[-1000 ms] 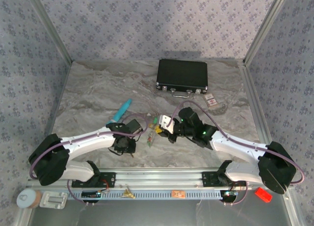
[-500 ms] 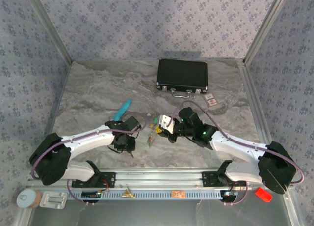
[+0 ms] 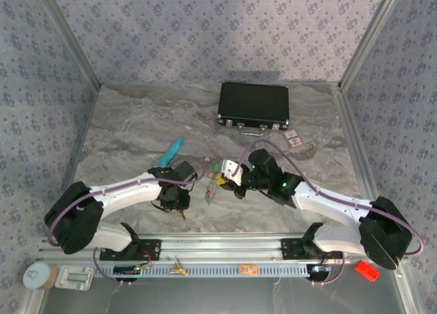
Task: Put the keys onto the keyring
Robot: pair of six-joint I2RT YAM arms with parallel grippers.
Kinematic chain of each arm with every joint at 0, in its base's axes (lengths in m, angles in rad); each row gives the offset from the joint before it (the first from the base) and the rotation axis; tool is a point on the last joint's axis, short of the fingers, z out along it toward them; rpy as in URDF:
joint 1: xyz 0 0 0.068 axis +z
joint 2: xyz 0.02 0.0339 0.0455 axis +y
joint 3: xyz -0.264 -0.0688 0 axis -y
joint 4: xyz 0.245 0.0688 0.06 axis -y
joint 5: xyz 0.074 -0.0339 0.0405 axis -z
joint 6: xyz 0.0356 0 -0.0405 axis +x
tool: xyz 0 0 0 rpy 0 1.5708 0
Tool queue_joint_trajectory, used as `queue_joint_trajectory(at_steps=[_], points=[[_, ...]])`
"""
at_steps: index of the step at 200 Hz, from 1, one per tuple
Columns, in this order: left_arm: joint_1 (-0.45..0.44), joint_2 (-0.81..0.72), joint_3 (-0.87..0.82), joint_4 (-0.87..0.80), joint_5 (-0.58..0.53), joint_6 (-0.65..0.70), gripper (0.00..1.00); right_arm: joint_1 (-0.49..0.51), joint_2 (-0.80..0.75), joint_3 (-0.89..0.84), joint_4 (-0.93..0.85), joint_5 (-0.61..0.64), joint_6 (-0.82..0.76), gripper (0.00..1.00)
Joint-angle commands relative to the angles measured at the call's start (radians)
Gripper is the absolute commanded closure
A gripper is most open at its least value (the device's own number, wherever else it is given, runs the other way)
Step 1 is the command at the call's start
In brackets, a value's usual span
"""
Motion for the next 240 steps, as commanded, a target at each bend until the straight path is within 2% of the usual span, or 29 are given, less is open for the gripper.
queue_joint_trajectory(at_steps=[1,79,105,159,175,179,188,194,213,240], points=[[0.008,0.014,0.004,-0.005,0.005,0.002,0.79,0.006,-0.009,0.018,-0.018,-0.014,0.001,1.0],[0.007,-0.018,0.015,-0.043,-0.012,0.011,0.93,0.006,-0.01,0.017,-0.017,-0.014,0.0,1.0],[0.007,-0.047,0.019,-0.064,-0.039,0.011,1.0,0.007,-0.01,0.018,-0.017,-0.013,0.001,1.0],[0.012,-0.098,0.019,-0.145,-0.168,-0.044,1.0,0.008,-0.01,0.021,-0.018,-0.012,0.001,1.0],[0.016,-0.099,0.019,-0.127,-0.134,-0.028,1.0,0.007,-0.01,0.021,-0.021,-0.014,0.001,1.0],[0.017,-0.097,0.018,-0.116,-0.115,-0.023,0.95,0.009,-0.01,0.02,-0.021,-0.014,0.0,1.0],[0.016,-0.092,0.017,-0.089,-0.065,-0.012,0.74,0.007,-0.01,0.021,-0.021,-0.013,0.001,1.0],[0.016,-0.091,0.013,-0.066,-0.038,-0.008,0.67,0.007,-0.01,0.018,-0.021,-0.013,0.001,1.0],[0.015,-0.094,0.008,-0.024,0.012,0.007,0.61,0.01,-0.01,0.018,-0.021,-0.013,0.002,1.0],[0.016,-0.05,0.03,-0.024,0.031,0.06,0.59,0.01,-0.01,0.018,-0.021,-0.013,0.001,1.0]])
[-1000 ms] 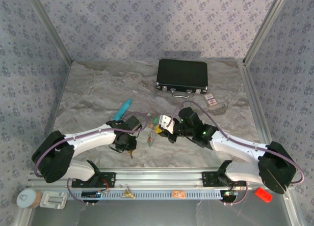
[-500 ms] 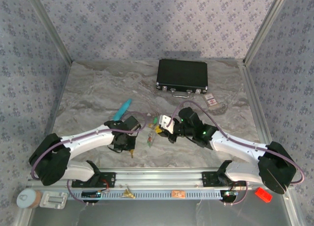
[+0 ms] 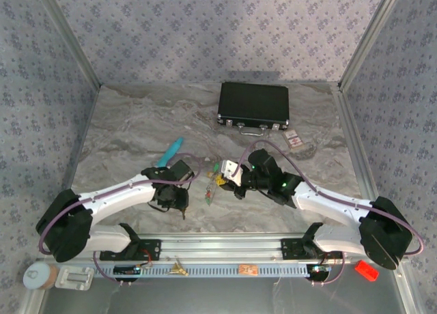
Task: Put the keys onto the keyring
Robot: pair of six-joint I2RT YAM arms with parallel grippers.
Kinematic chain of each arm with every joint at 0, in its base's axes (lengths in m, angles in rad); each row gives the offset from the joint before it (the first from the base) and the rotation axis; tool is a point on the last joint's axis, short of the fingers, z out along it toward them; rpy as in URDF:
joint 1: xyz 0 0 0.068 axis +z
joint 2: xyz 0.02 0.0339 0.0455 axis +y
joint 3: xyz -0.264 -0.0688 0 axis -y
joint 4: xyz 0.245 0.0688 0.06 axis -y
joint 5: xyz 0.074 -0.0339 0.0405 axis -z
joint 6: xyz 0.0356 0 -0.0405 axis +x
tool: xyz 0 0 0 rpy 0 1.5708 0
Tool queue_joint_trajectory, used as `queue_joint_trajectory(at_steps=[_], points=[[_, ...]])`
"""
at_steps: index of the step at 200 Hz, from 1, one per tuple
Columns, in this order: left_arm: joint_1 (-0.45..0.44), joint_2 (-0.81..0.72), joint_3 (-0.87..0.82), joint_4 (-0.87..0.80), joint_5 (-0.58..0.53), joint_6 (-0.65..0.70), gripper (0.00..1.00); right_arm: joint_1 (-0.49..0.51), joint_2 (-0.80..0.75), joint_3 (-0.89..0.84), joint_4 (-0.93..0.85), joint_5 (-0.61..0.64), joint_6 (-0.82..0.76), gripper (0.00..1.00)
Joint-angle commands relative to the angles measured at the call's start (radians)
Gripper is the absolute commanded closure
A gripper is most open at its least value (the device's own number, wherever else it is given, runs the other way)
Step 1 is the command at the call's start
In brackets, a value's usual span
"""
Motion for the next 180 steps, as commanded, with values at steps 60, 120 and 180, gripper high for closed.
queue_joint_trajectory(at_steps=[60,120,180], points=[[-0.041,0.168,0.085,-0.008,0.013,0.09,0.58,0.006,-0.011,0.02,-0.023,-0.013,-0.001,1.0],[-0.055,0.202,0.094,-0.053,-0.062,0.061,0.73,0.005,-0.009,0.022,-0.023,-0.016,-0.003,1.0],[-0.054,0.134,0.102,-0.106,-0.157,0.026,0.93,0.005,-0.007,0.022,-0.021,-0.016,-0.003,1.0]])
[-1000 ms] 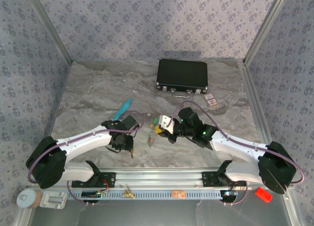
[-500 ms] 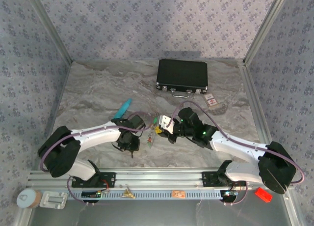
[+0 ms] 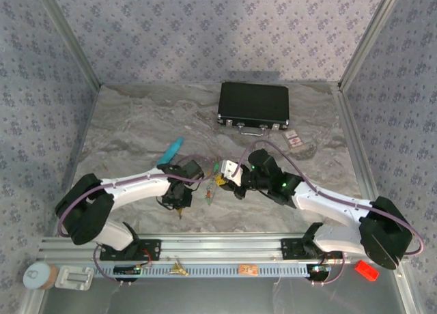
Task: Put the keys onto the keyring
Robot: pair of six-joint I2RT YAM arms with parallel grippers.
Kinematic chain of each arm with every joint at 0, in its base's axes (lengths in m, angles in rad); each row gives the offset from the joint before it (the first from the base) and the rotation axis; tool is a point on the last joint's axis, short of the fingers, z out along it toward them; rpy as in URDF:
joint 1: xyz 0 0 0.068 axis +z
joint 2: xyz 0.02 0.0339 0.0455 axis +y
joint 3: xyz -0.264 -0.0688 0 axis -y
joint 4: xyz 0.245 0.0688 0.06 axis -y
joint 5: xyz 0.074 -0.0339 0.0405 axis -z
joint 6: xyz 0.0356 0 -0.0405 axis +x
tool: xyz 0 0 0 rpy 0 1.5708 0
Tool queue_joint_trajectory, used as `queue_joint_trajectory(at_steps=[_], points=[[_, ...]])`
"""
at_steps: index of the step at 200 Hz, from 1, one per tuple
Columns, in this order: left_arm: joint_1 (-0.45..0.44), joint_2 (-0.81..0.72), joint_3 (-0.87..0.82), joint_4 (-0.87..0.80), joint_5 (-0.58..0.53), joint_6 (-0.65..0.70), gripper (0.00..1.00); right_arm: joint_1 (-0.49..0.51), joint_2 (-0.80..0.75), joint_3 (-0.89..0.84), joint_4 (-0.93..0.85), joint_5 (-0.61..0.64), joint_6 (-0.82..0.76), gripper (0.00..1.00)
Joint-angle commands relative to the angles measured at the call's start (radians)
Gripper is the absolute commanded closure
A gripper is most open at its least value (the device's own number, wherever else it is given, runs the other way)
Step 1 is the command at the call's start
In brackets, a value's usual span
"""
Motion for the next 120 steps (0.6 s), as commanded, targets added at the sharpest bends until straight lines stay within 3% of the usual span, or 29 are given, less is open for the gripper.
queue_joint_trajectory(at_steps=[1,69,120], points=[[-0.007,-0.04,0.018,-0.058,-0.062,-0.019,0.93,0.004,-0.007,0.022,-0.021,-0.017,-0.003,1.0],[0.001,-0.055,-0.012,-0.046,-0.039,-0.05,0.96,0.004,-0.009,0.022,-0.022,-0.016,-0.003,1.0],[0.004,-0.037,-0.034,-0.023,-0.001,-0.064,0.89,0.005,-0.009,0.023,-0.022,-0.016,-0.001,1.0]])
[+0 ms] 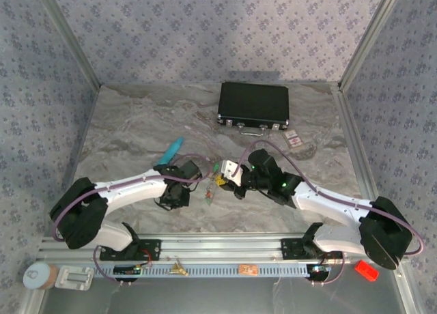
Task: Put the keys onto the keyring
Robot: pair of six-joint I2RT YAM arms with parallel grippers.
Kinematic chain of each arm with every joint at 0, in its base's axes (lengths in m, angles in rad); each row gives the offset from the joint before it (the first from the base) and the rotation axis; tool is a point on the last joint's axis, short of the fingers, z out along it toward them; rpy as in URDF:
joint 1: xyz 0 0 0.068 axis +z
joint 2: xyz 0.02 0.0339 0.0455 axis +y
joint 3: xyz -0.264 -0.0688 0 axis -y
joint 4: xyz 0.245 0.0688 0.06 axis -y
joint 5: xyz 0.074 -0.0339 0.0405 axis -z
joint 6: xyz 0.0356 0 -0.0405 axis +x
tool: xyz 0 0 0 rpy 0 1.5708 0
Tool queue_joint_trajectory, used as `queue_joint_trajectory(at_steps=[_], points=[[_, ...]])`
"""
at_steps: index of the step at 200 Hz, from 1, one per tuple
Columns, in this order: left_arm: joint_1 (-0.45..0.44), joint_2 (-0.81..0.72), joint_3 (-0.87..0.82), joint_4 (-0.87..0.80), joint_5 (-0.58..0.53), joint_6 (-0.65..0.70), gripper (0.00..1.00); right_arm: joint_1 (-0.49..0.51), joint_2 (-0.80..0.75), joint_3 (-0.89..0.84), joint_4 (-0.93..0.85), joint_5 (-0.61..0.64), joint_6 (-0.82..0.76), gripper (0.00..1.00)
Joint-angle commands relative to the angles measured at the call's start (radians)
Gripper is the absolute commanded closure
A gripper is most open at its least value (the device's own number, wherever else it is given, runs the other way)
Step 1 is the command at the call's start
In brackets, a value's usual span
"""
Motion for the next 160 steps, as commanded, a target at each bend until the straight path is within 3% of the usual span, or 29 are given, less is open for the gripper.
queue_joint_trajectory(at_steps=[1,89,160], points=[[0.004,0.005,-0.017,-0.007,0.024,-0.019,0.89,0.004,-0.009,0.022,-0.022,-0.015,-0.002,1.0],[0.005,0.007,-0.018,-0.006,0.042,-0.017,0.85,0.007,-0.009,0.022,-0.022,-0.015,-0.003,1.0],[0.005,0.011,-0.013,-0.023,0.026,-0.018,0.91,0.005,-0.009,0.022,-0.022,-0.015,-0.003,1.0]])
